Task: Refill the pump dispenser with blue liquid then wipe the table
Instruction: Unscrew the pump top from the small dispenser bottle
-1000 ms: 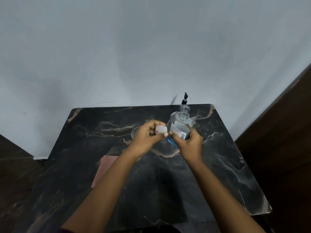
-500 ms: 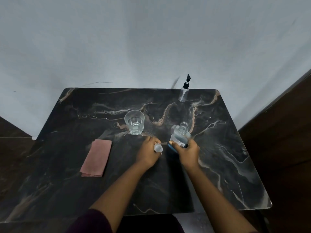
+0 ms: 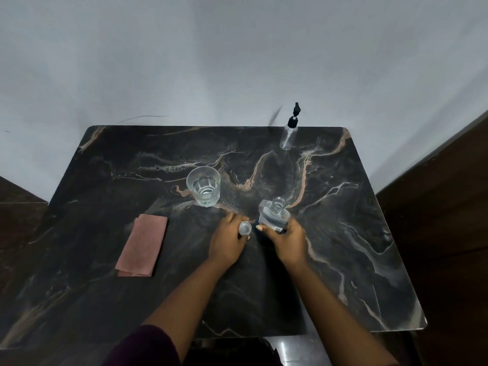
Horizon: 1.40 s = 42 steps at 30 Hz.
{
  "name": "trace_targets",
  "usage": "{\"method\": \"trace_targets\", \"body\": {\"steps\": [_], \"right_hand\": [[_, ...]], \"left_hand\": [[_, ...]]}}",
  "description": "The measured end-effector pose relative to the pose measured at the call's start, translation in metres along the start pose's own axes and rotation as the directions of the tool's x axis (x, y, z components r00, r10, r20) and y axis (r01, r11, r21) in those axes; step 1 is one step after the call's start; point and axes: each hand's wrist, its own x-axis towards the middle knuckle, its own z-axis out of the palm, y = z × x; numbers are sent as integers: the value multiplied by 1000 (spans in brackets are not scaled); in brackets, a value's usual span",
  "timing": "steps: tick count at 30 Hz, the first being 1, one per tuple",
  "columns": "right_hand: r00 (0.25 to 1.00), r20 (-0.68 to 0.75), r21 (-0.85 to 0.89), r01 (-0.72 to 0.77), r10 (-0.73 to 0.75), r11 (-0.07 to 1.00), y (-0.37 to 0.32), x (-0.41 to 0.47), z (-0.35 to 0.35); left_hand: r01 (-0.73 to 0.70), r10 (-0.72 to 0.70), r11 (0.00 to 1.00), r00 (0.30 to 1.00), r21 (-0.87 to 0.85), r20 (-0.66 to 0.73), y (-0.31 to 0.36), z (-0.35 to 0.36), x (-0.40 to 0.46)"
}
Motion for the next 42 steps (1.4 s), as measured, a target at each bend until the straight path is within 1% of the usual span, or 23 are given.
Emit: {"method": "trace_targets", "body": {"steps": [4, 9, 14, 18, 20, 23, 25, 26, 29, 30, 32, 34, 36, 38, 40, 42], "right_hand": [[1000, 12, -10, 2, -2, 1000, -1, -1, 0], [1000, 8, -61, 10, -10, 998, 1, -3, -1], [999, 47, -80, 9, -5, 997, 7, -11, -8], [997, 73, -27, 4, -2, 1000, 12, -17, -15], [999, 53, 14, 0, -1, 1000, 14, -18, -19], [999, 15, 22, 29, -29, 999, 15, -16, -30], [998, -23, 19, 52, -52, 998, 16, -11, -39], [997, -46, 18, 67, -66, 998, 15, -7, -44], [991, -105, 20, 91, -89, 996, 9, 13, -59], [988, -123, 19, 99, -96, 995, 5, 21, -63], [982, -142, -5, 127, -126, 992, -5, 37, -71], [978, -132, -60, 153, -160, 986, -17, 55, -78], [979, -109, -90, 161, -171, 983, -26, 75, -83], [983, -78, -94, 161, -168, 982, -33, 94, -84], [986, -34, -89, 159, -162, 983, -39, 111, -83], [990, 6, -108, 140, -141, 984, -41, 128, -81]], "left_hand": [[6, -7, 1000, 999, 29, 33, 1, -1, 2], [-15, 13, 1000, 996, 21, 85, -1, -4, 2], [-8, 4, 999, 994, 35, 107, -2, -5, -3], [20, -22, 1000, 993, 18, 117, -3, -6, -3], [39, -38, 999, 992, -7, 117, -3, -6, -2], [56, -48, 996, 991, -63, 124, -2, -10, 0], [65, -56, 992, 995, -108, 84, 1, -13, 2], [80, -76, 990, 996, -118, 35, 4, -14, 4], [123, -148, 983, 971, -138, -188, 17, -22, 12], [117, -157, 978, 958, -174, -240, 23, -26, 16], [80, -159, 957, 948, -277, -275, 37, -35, 29], [42, -146, 926, 956, -375, -254, 54, -47, 44], [36, -137, 879, 974, -475, -180, 70, -57, 59], [83, -150, 803, 987, -590, -65, 84, -66, 73], [153, -171, 707, 984, -691, 42, 93, -71, 86], [202, -178, 655, 978, -728, 111, 98, -72, 98]]}}
